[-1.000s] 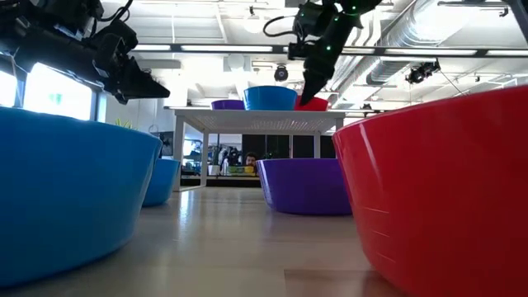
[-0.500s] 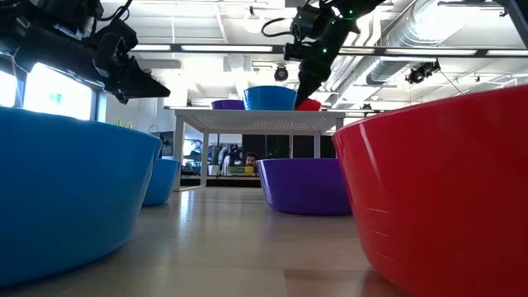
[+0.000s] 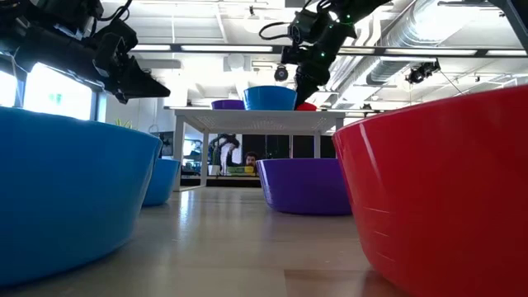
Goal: Pick & Place Mini bowls
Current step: Put the red bowl on the shelf, then stack the blue bowl on the blue bowl on the shelf
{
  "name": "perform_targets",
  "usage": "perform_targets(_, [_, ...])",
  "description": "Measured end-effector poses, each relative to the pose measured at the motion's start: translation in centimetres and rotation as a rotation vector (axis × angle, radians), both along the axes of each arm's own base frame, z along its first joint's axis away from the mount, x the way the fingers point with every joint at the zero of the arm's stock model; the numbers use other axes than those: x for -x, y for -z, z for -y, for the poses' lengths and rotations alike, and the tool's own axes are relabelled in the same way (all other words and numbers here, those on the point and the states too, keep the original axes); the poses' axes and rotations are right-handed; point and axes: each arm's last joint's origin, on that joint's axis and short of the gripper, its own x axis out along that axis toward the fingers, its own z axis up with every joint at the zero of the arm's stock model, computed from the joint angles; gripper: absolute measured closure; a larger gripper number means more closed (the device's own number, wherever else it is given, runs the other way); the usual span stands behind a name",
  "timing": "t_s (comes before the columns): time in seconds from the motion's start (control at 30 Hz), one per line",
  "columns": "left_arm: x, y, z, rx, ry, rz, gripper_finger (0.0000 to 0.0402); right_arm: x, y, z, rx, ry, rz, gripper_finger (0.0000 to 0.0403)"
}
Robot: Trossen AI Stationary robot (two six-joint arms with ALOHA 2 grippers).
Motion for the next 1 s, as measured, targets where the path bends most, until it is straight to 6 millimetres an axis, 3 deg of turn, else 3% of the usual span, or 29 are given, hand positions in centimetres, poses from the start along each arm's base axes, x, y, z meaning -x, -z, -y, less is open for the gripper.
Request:
perform_targets(0.5, [0.0,0.0,0.0,0.001,0.000,0.000,0.0401,-0.2,-0.7,-0.4,0.023,-0.006,0.036,0.0327])
perform_targets(0.8, [0.0,0.0,0.0,0.003,-0.001,0.002,0.0401,1.2,-4.8,-3.2,0.118,0.050,0.109,0.0314])
perform_targets(1.0, [0.0,0.0,0.0,0.004,0.000,0.001,0.0401,3.7,-8.0,-5.4,0.073,0.020,0.204,0.0348])
